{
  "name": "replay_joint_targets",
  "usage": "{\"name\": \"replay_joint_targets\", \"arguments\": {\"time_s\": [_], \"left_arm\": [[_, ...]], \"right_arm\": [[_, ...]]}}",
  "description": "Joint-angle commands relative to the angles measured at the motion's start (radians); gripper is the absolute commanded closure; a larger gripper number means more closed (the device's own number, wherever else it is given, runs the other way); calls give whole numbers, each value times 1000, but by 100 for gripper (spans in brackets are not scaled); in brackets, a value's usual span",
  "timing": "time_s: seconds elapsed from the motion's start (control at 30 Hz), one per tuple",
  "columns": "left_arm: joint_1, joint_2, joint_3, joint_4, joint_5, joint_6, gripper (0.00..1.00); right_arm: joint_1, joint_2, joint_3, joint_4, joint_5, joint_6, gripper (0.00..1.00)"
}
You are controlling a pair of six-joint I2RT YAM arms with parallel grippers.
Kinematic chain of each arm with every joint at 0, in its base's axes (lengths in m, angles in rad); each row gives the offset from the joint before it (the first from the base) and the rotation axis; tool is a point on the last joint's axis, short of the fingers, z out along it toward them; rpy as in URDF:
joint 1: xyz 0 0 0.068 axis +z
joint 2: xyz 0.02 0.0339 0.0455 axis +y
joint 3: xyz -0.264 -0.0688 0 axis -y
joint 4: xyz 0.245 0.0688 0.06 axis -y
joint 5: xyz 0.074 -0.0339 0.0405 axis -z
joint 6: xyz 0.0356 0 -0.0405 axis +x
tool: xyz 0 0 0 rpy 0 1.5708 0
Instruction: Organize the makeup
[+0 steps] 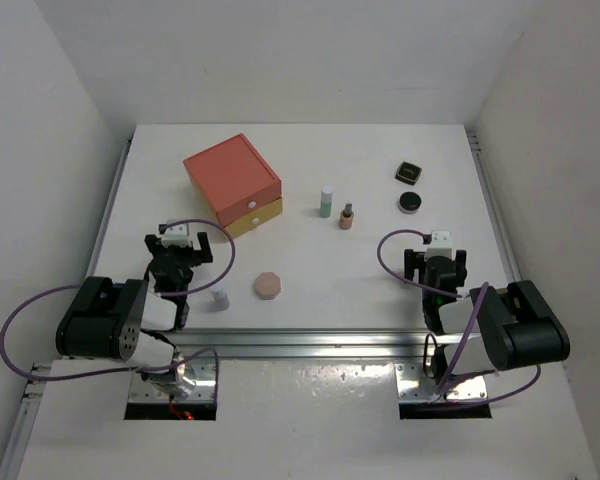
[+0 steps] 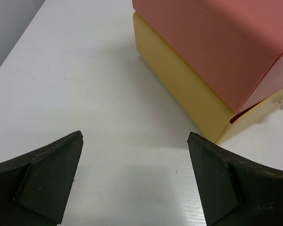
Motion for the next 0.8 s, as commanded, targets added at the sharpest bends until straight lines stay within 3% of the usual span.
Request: {"name": "replay_joint_targets", "arguments": {"time_s": [0.0,0.1,0.13,0.17,0.2,0.23,0.27,0.33,0.4,0.47,0.53,0.57,0.67,0.7,0.73,0.77], "left_arm": [[11,-9,7,49,3,-19,0],[11,-9,7,49,3,-19,0],[11,-9,7,49,15,-6,0],[11,-74,72,-9,105,15,0],[24,-133,136,-307,153,29,0],[24,-176,220,-488,208,62,0],[15,-191,381,-628,284,128,0],[15,-228,480,-860,230,47,0],[15,-286,502,-879,173,46,0],[5,-398,493,-821,173,92,0],[-24,-448,514,-816,200,136,0],[-36,-457,543,-845,223,206,0],[-45,-381,753,-1035,262,204,0],[-45,-338,822,-1097,245,174,0],[-45,-240,958,-1161,245,173,0],[-45,-192,1018,-1273,245,173,0]], "right_arm": [[-1,-8,-70,31,-1,7,0],[5,-60,-43,-42,-10,-18,0],[16,-86,-43,-155,8,-16,0],[43,-128,5,-211,43,-22,0],[48,-177,57,-276,45,-31,0],[50,-200,116,-453,51,-31,0],[57,-234,181,-505,54,-26,0],[59,-278,326,-690,43,-34,0],[82,-288,413,-777,24,-99,0],[117,-256,610,-931,48,-264,0],[205,-190,780,-1031,177,-426,0],[220,-130,913,-1175,201,-454,0],[281,50,1309,-1361,195,-406,0],[298,164,1488,-1541,154,-343,0],[309,198,1567,-1597,48,-315,0],[317,231,1752,-1678,-122,-286,7]]}}
